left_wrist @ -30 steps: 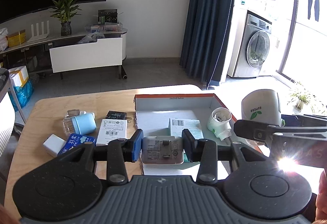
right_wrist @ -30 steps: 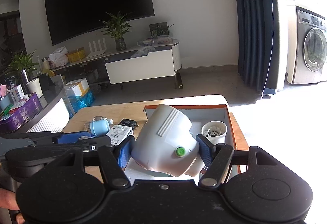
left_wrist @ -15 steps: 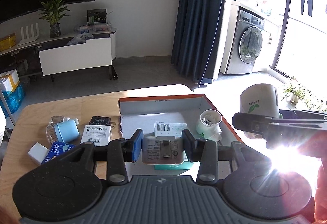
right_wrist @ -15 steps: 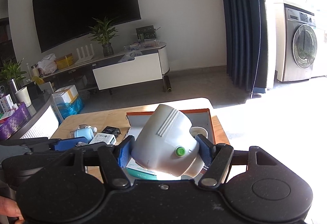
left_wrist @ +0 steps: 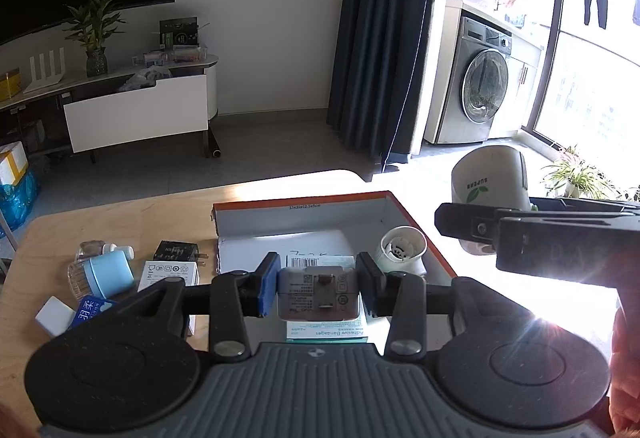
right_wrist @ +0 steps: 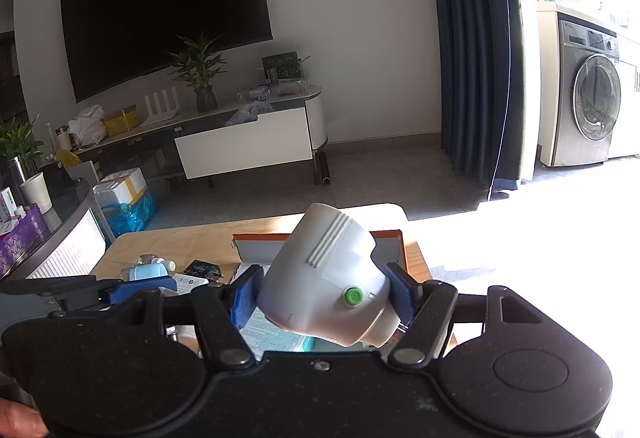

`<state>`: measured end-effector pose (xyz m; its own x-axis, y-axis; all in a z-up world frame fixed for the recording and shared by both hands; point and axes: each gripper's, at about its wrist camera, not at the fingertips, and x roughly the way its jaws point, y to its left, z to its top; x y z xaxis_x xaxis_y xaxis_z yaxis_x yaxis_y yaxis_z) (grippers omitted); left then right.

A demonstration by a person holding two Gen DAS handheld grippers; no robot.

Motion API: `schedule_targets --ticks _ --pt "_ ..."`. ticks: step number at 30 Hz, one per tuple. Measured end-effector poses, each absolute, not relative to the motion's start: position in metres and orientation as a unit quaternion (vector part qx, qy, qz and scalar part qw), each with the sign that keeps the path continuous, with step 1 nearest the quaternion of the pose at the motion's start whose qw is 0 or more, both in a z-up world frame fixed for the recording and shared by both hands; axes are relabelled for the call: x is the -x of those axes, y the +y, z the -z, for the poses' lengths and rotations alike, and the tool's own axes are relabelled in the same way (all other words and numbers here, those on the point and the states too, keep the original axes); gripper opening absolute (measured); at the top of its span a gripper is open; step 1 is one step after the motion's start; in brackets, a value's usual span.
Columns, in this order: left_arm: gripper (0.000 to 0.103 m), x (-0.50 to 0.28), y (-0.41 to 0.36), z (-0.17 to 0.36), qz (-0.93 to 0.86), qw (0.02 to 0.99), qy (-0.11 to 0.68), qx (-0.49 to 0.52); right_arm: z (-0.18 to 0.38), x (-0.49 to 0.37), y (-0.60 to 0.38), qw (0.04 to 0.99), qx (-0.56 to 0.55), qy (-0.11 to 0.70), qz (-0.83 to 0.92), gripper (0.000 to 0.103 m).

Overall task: Organize rigid objects
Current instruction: 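Lower the charger into the box with left tool while right tool releases the heater inside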

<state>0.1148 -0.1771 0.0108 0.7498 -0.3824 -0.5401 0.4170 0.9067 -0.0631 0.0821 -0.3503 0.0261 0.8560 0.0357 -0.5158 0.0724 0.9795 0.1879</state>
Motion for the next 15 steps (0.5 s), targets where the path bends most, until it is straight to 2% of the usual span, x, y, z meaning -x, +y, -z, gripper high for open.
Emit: schedule_targets --ticks 15 --pt "0.042 -0.125 -0.189 -0.009 0.223 0.932 0.286 -0.031 -0.025 -0.117 -0.352 0.957 -0.087 0.277 0.000 0.079"
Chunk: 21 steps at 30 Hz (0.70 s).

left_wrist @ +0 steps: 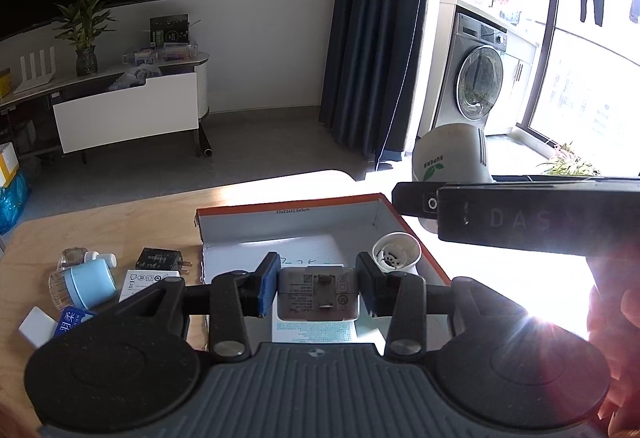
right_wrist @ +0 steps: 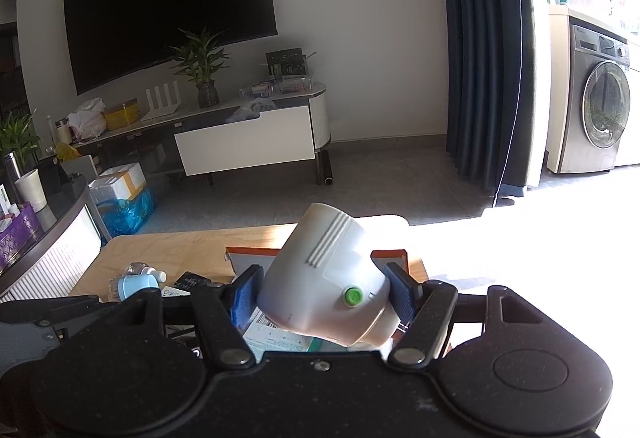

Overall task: Organize rigid objects
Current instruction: 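Lower the charger into the box with left tool while right tool releases the heater inside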

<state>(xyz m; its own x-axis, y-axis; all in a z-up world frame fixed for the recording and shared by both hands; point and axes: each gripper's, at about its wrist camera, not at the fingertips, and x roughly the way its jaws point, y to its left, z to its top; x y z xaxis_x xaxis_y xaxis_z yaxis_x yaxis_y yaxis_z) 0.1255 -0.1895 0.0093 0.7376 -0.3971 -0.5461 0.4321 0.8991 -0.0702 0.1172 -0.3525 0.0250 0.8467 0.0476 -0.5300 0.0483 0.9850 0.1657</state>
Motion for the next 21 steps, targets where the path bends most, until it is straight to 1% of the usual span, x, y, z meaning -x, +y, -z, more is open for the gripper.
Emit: schedule_targets --ticks 21 --pt "0.042 -0.142 -0.207 0.002 0.234 0.922 0.305 -0.030 -0.002 -0.168 -0.353 0.944 -0.060 0.326 -0.009 0.079"
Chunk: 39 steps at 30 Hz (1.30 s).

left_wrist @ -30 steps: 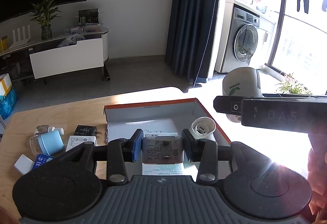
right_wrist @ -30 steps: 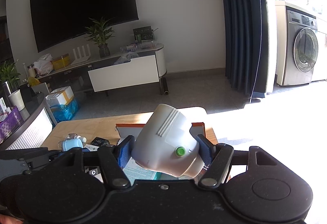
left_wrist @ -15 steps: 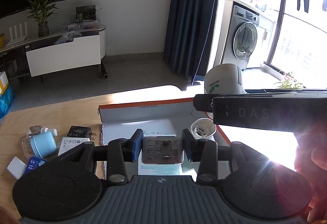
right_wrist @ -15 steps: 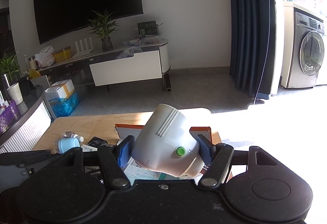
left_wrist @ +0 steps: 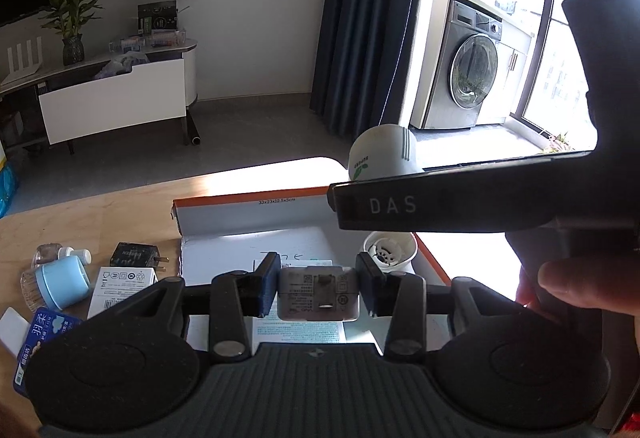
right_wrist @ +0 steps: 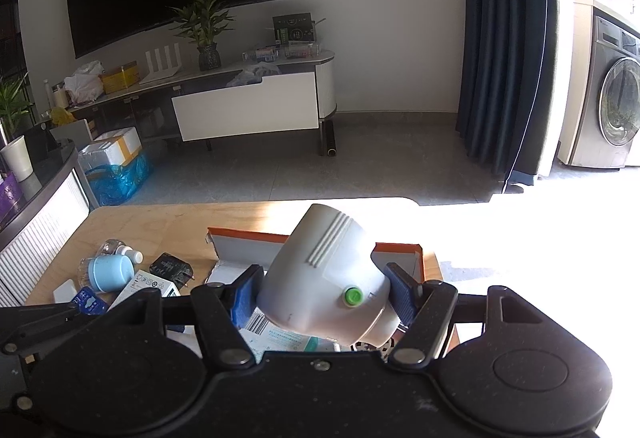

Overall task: Organize rigid objects
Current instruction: 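Lower the charger into the box with left tool while right tool releases the heater inside, then open left tool and move it to the white square charger on the table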

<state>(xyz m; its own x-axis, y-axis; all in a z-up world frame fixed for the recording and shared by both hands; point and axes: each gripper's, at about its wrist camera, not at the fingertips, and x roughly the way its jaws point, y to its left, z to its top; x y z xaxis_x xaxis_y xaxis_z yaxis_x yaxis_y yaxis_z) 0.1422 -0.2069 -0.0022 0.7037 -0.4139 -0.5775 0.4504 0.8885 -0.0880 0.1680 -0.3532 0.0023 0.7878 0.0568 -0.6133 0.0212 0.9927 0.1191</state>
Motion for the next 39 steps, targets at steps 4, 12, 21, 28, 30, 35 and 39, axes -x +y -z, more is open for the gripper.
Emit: schedule_targets --ticks 4,12,21,28,30,35,39 --pt "0.042 -0.146 -0.209 0.004 0.237 0.921 0.309 -0.029 0.002 -0.181 -0.355 0.940 -0.056 0.337 -0.014 0.079" --pt "0.042 -0.150 -0.216 0.010 0.241 0.917 0.315 -0.032 0.000 -0.188 -0.363 0.948 -0.069 0.311 -0.012 0.080" --pt "0.042 -0.153 -0.238 0.016 0.261 0.907 0.328 -0.029 -0.024 -0.150 -0.382 0.961 -0.066 0.267 0.021 0.081" --pt "0.065 -0.147 -0.237 0.003 0.250 0.912 0.325 -0.029 -0.032 -0.129 -0.381 0.964 -0.060 0.258 0.032 0.088" --pt "0.073 -0.145 -0.234 -0.002 0.243 0.912 0.329 -0.030 -0.034 -0.124 -0.378 0.965 -0.059 0.253 0.036 0.091" --pt "0.088 -0.140 -0.220 -0.010 0.220 0.918 0.330 -0.029 -0.039 -0.115 -0.367 0.967 -0.051 0.247 0.039 0.092" --pt "0.098 -0.137 -0.205 -0.014 0.195 0.924 0.330 -0.025 -0.040 -0.110 -0.359 0.967 -0.052 0.248 0.036 0.093"
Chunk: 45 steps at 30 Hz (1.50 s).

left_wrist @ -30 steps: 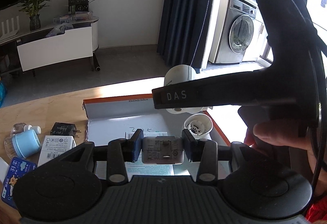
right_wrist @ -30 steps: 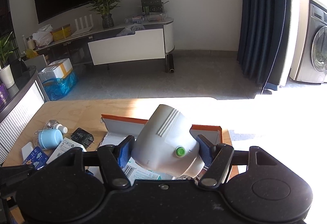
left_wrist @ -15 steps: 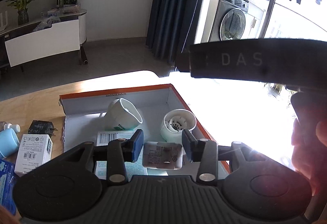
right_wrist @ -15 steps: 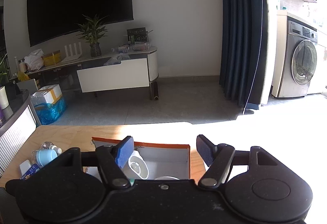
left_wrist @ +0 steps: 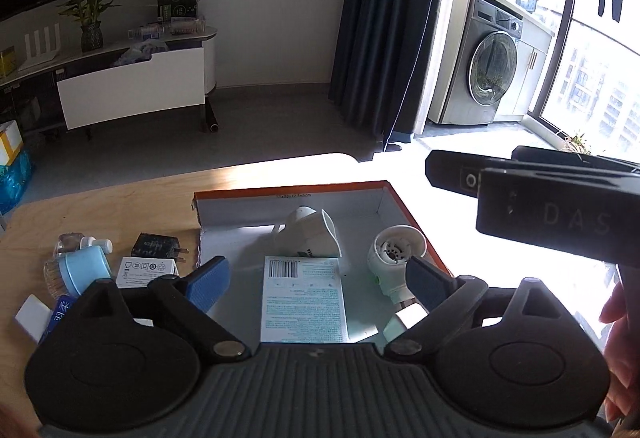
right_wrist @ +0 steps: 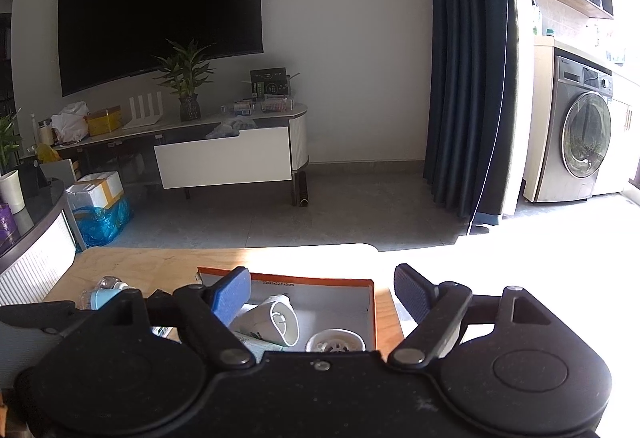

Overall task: Organize rigid objects
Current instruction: 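Open left tool and move it to the white square charger on the table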

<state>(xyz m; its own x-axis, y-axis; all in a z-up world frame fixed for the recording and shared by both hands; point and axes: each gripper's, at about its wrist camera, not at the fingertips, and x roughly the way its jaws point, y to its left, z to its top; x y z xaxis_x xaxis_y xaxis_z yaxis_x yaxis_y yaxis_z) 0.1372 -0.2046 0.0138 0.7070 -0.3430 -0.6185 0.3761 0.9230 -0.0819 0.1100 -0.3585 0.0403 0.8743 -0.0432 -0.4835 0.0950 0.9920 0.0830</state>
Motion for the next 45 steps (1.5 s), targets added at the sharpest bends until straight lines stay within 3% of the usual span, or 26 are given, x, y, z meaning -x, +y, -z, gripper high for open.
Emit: schedule_targets --ticks 6,21,45 --pt "0.102 -0.132 -0.178 -0.018 0.150 0.928 0.339 -0.026 -0.038 -0.105 -0.340 0.965 -0.050 0.255 0.026 0.100" --pt "0.102 -0.119 -0.125 -0.022 0.107 0.934 0.339 -0.005 -0.033 -0.110 -0.289 0.962 -0.037 0.271 -0.016 0.100" --pt "0.102 -0.115 -0.023 0.020 0.031 0.926 0.375 0.034 -0.001 -0.119 -0.224 0.944 -0.021 0.318 -0.090 0.100"
